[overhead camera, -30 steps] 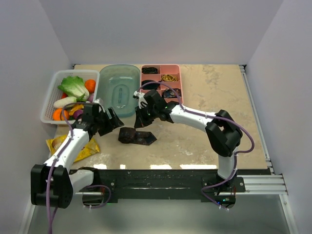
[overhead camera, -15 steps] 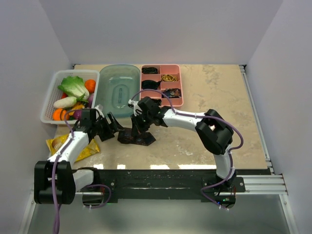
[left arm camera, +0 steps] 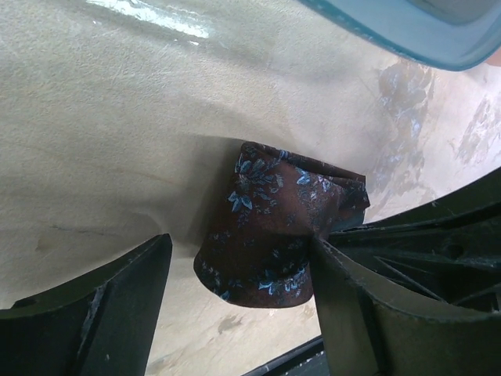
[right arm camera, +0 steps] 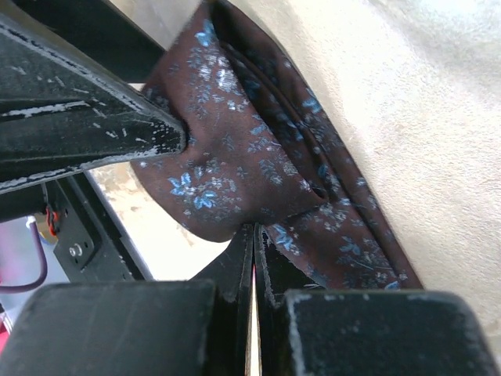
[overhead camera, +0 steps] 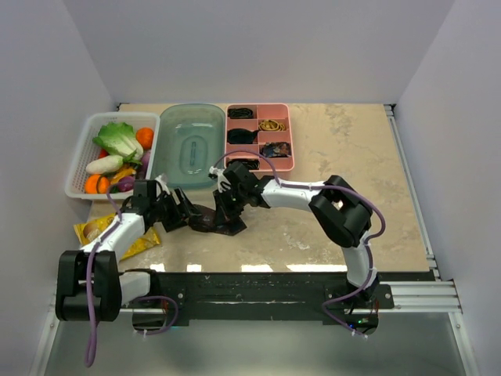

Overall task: Roll the ties
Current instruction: Roll the tie at the center of the board.

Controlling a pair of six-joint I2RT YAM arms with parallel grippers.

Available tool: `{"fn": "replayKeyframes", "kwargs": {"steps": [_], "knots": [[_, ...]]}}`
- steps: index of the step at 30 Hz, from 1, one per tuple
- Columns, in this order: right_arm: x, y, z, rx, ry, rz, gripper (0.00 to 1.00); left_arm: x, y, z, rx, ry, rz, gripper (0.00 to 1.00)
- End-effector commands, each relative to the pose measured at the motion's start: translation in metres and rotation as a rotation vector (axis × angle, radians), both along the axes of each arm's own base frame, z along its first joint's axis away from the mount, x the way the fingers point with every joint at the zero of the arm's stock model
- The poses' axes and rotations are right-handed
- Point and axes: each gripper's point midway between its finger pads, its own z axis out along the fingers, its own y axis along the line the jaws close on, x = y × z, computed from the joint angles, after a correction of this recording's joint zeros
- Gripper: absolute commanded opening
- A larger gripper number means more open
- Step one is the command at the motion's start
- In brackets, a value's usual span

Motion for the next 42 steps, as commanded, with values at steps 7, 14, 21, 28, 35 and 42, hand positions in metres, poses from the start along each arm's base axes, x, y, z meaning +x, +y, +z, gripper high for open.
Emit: {"fn": "replayKeyframes", "kwargs": {"steps": [7,14,21,28,35,42], "knots": [[0.005,0.009,-0.005,0.016,-0.005,-0.016,0.0,0.004,-0.017,0.002,-0.102,-0.095,-0.059,0.66],[0.009,0.014,0.0,0.027,-0.012,-0.018,0.0,0.007,-0.033,0.014,-0.137,-0.16,-0.113,0.5],[0.009,0.013,0.005,0.027,-0.014,-0.016,0.0,0.021,-0.034,0.029,-0.057,-0.21,-0.123,0.33],[0.008,0.01,0.012,0.023,-0.025,-0.014,0.0,0.024,-0.034,0.027,0.11,-0.173,-0.156,0.25],[0.009,0.006,0.022,0.023,-0.048,-0.021,0.0,0.029,-0.031,0.03,0.229,-0.172,-0.163,0.19],[0.022,-0.009,0.036,0.031,-0.072,-0.061,0.0,0.03,-0.008,0.034,0.401,-0.15,-0.135,0.16]]}}
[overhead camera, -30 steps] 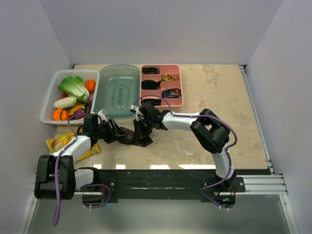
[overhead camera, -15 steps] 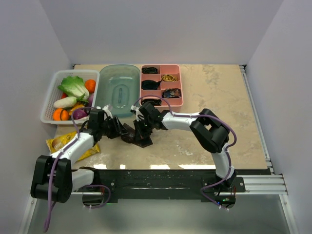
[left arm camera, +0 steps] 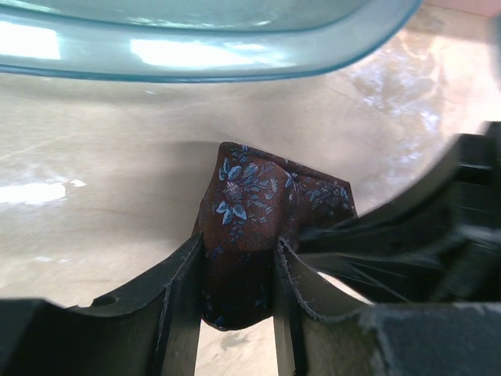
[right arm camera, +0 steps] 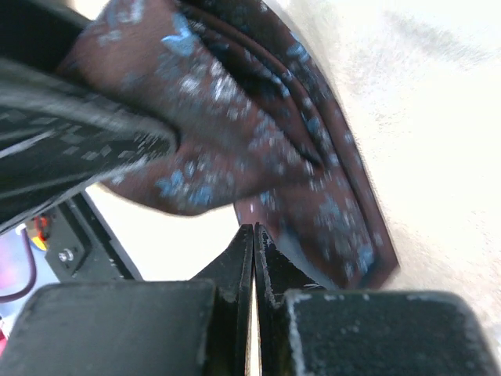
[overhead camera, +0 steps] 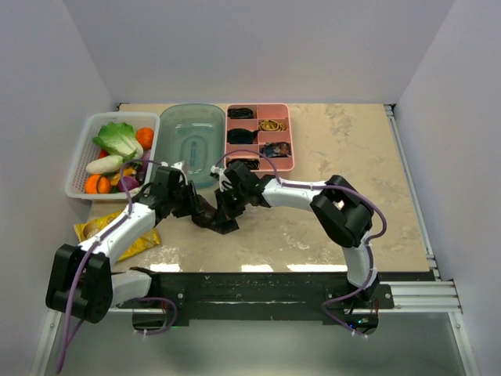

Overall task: Roll the ties
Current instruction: Roll the tie at the center of the board.

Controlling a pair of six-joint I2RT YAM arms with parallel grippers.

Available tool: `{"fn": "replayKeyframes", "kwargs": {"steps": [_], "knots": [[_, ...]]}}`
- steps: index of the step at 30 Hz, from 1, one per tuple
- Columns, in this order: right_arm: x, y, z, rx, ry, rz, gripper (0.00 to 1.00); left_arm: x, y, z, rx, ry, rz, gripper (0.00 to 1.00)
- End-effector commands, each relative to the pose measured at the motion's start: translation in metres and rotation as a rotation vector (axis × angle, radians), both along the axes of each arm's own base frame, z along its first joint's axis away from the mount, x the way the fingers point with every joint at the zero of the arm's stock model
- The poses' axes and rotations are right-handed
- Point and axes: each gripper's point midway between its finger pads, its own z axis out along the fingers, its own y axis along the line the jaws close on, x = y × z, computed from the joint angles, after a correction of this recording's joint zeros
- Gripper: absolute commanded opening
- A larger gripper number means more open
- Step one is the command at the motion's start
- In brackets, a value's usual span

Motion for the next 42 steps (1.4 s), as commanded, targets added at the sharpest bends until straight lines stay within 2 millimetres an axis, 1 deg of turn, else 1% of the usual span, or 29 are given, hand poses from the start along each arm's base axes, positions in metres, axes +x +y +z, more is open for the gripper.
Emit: {"fn": "replayKeyframes", "kwargs": {"steps": [1,2,3,4,5,6,7,9,10,11,12,13,14,16,17,19,20,22,23,25,26,28,29,31,35,42], "knots": [[0.023,-0.007,0.047,0.063,-0.085,-0.044,0.0,0.01,0.015,0.014,0.142,-0.041,0.011,0.16],[0.025,-0.009,0.048,0.065,-0.089,-0.047,0.0,0.014,0.021,0.017,0.181,-0.057,0.033,0.16],[0.03,-0.014,0.049,0.065,-0.089,-0.063,0.0,0.012,0.023,0.017,0.201,-0.049,0.036,0.15],[0.032,-0.017,0.051,0.067,-0.093,-0.068,0.0,0.011,0.02,0.019,0.217,-0.054,0.031,0.15],[0.034,-0.019,0.051,0.065,-0.094,-0.072,0.0,0.015,0.025,0.022,0.252,-0.068,0.052,0.15],[0.039,-0.024,0.052,0.067,-0.094,-0.085,0.0,0.013,0.026,0.023,0.275,-0.064,0.055,0.14],[0.041,-0.027,0.052,0.066,-0.091,-0.09,0.0,0.012,0.022,0.023,0.29,-0.068,0.048,0.14],[0.047,-0.035,0.053,0.067,-0.092,-0.107,0.0,0.013,0.026,0.026,0.345,-0.072,0.069,0.13],[0.049,-0.039,0.052,0.063,-0.09,-0.114,0.0,0.012,0.022,0.025,0.361,-0.073,0.06,0.12],[0.05,-0.041,0.053,0.061,-0.096,-0.115,0.0,0.013,0.025,0.028,0.395,-0.084,0.077,0.09],[0.053,-0.045,0.053,0.06,-0.094,-0.125,0.0,0.013,0.025,0.027,0.412,-0.084,0.079,0.08],[0.054,-0.048,0.051,0.056,-0.094,-0.131,0.0,0.011,0.02,0.025,0.427,-0.084,0.068,0.07],[0.056,-0.05,0.052,0.057,-0.097,-0.134,0.0,0.011,0.021,0.025,0.453,-0.08,0.077,0.06],[0.057,-0.055,0.05,0.051,-0.094,-0.141,0.0,0.009,0.017,0.02,0.482,-0.071,0.076,0.06],[0.058,-0.056,0.05,0.05,-0.094,-0.146,0.0,0.009,0.019,0.022,0.515,-0.077,0.094,0.05],[0.058,-0.059,0.05,0.045,-0.093,-0.15,0.0,0.009,0.012,0.021,0.54,-0.079,0.091,0.05],[0.058,-0.06,0.05,0.044,-0.095,-0.152,0.0,0.009,0.015,0.021,0.576,-0.08,0.1,0.05],[0.059,-0.063,0.048,0.039,-0.093,-0.158,0.0,0.009,0.008,0.02,0.607,-0.079,0.094,0.04],[0.058,-0.064,0.047,0.037,-0.091,-0.158,0.0,0.009,0.011,0.021,0.642,-0.08,0.1,0.04],[0.059,-0.066,0.046,0.034,-0.092,-0.165,0.0,0.008,0.002,0.019,0.668,-0.083,0.09,0.04],[0.058,-0.067,0.046,0.034,-0.092,-0.165,0.0,0.007,0.003,0.02,0.702,-0.084,0.09,0.04],[0.059,-0.07,0.043,0.025,-0.091,-0.172,0.0,0.008,-0.006,0.019,0.729,-0.089,0.082,0.04],[0.06,-0.071,0.043,0.024,-0.089,-0.176,0.0,0.006,-0.006,0.019,0.757,-0.089,0.079,0.04],[0.06,-0.074,0.041,0.018,-0.085,-0.184,0.0,0.006,-0.015,0.017,0.778,-0.095,0.062,0.04],[0.062,-0.079,0.035,0.022,-0.068,-0.201,0.0,0.003,-0.025,0.014,0.821,-0.106,0.045,0.04],[0.065,-0.092,0.022,0.073,0.01,-0.247,0.0,-0.003,-0.054,0.006,0.857,-0.128,-0.014,0.08]]}}
